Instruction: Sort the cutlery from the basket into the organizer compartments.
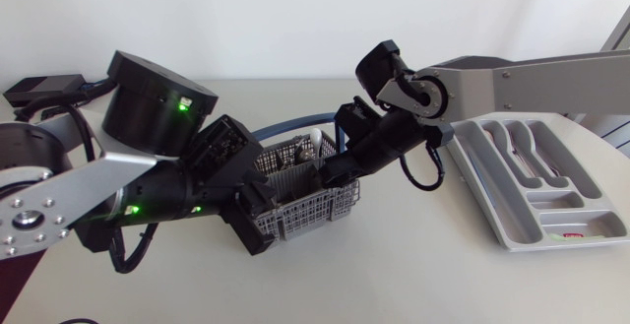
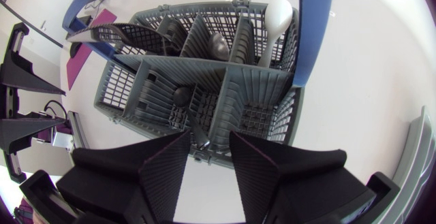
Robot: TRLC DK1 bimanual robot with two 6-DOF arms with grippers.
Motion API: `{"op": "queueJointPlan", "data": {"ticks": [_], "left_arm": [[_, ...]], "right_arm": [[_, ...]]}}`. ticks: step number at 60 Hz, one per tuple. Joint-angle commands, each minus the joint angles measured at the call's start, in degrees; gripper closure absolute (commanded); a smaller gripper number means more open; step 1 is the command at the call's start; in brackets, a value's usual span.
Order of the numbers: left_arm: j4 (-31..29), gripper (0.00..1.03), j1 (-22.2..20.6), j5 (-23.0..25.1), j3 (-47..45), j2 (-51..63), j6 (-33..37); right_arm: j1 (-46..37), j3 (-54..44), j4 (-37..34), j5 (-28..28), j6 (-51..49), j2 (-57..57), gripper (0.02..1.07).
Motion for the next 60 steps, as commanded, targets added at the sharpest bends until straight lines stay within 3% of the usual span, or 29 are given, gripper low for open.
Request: {"op": "queueJointPlan", "data": {"ticks": [1,24,60], "left_arm": [[0.6,0.72,-0.3,0.4,-1.3,1.0,0.7],[0.7,0.72,-0.5,0.4,-1.6,0.9,0.5],[1.0,0.72,-0.8,0.4,-1.8,0.8,0.3]], "right_arm": [[-0.3,1.6,-1.9,-0.7,0.9,1.7,0.67],[-1.1,4.9,-6.5,-3.9,0.0,4.6,0.67],[-0.2,5.8,-8.1,-7.0,0.0,3.3,0.67]]}}
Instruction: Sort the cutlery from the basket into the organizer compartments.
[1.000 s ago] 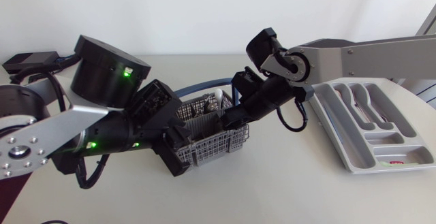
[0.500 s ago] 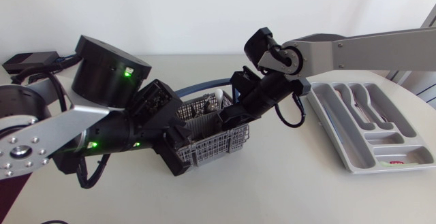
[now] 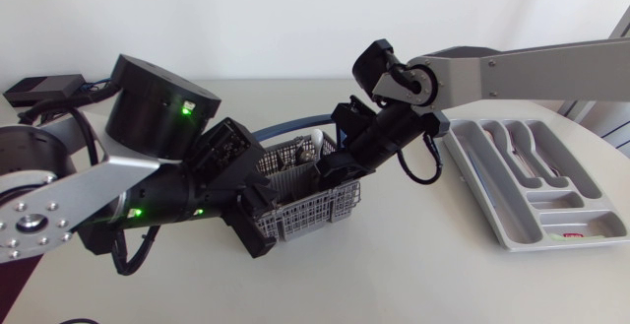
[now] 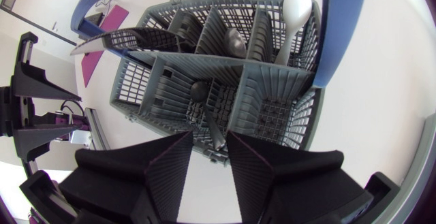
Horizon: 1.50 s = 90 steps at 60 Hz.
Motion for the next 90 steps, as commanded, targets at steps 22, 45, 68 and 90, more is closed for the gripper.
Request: {"op": "queueJointPlan", "data": {"ticks": [22,45,68,90], "left_arm": [[0.6,0.72,-0.5,0.4,-2.0,0.5,0.2],[1.1,0.72,-0.7,0.4,-2.3,0.6,0.3],[1.1,0.72,-0.9,0.4,-2.4,0.2,0.2],[1.1,0.72,-0.9,0.4,-2.4,0.0,0.3]], "right_arm": [[1.6,2.2,-2.7,-1.3,0.0,-0.4,0.67],[2.4,1.8,-2.7,-1.2,0.1,0.0,0.67],[3.3,1.8,-2.7,1.5,0.9,1.0,0.8],[3.9,2.8,-2.7,1.4,1.9,1.2,0.9]]}}
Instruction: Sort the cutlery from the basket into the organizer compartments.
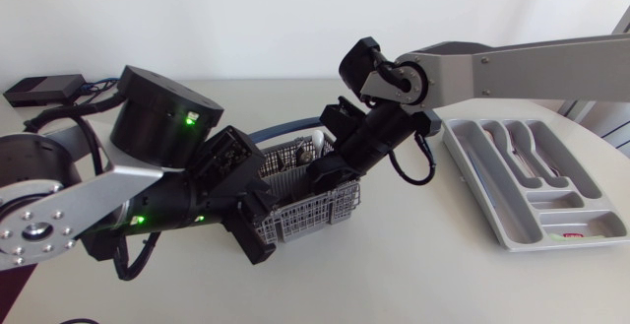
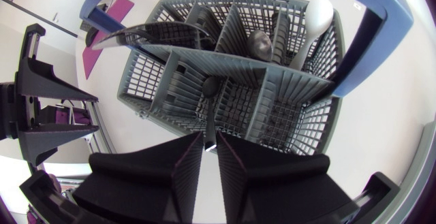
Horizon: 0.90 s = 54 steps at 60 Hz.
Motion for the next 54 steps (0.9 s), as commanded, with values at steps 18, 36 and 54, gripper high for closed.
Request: {"op": "queueJointPlan", "data": {"ticks": [18,36,54], "left_arm": [[0.6,0.72,-0.5,0.4,-1.3,0.0,0.3],[0.6,0.72,-0.5,0.4,-1.6,-0.1,0.4],[0.6,0.72,0.0,0.4,-2.1,-1.1,0.5]], "right_arm": [[1.0,2.4,-0.5,0.2,2.2,2.3,0.93],[2.1,2.9,0.1,2.2,2.1,3.1,0.98],[4.2,1.8,1.7,6.7,1.7,1.4,1.01]]}}
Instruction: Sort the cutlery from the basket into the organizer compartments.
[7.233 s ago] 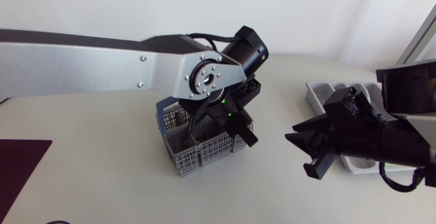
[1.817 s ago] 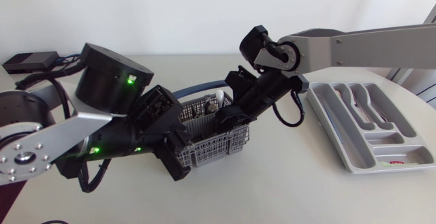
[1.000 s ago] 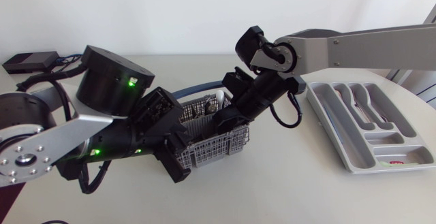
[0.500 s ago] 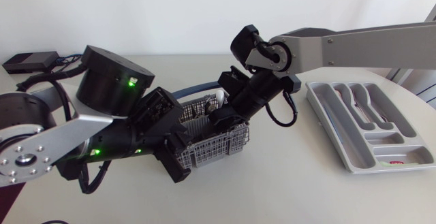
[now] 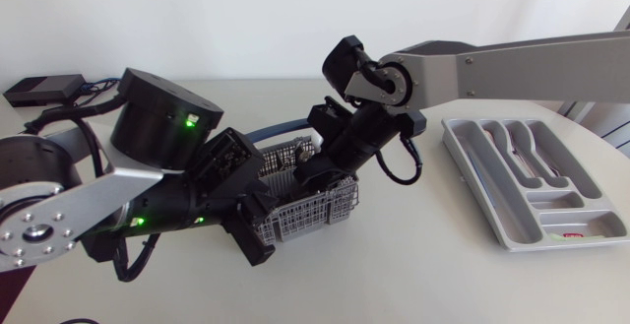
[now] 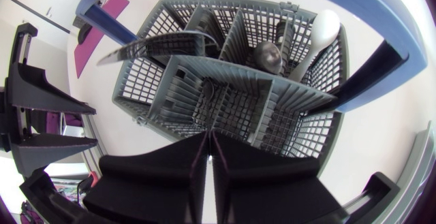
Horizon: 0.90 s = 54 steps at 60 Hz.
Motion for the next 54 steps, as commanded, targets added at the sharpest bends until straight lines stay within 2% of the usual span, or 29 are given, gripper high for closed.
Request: {"op": "queueJointPlan", "data": {"ticks": [1,21,41,54], "left_arm": [[0.6,0.72,0.0,0.4,-1.9,-1.1,0.5],[-0.1,0.71,0.4,0.3,-2.4,-3.3,0.6],[-1.3,0.69,0.9,0.3,-2.7,-6.0,0.9],[-1.2,0.63,1.1,0.3,-2.8,-6.8,1.4]], "right_arm": [[1.2,-0.2,0.8,2.1,0.7,-0.1,1.01],[5.2,0.7,0.1,9.6,-1.4,-3.9,1.01],[10.4,2.5,-4.2,22.0,-7.3,-6.9,1.01],[11.0,-0.3,-4.7,23.3,-9.1,-13.8,1.01]]}}
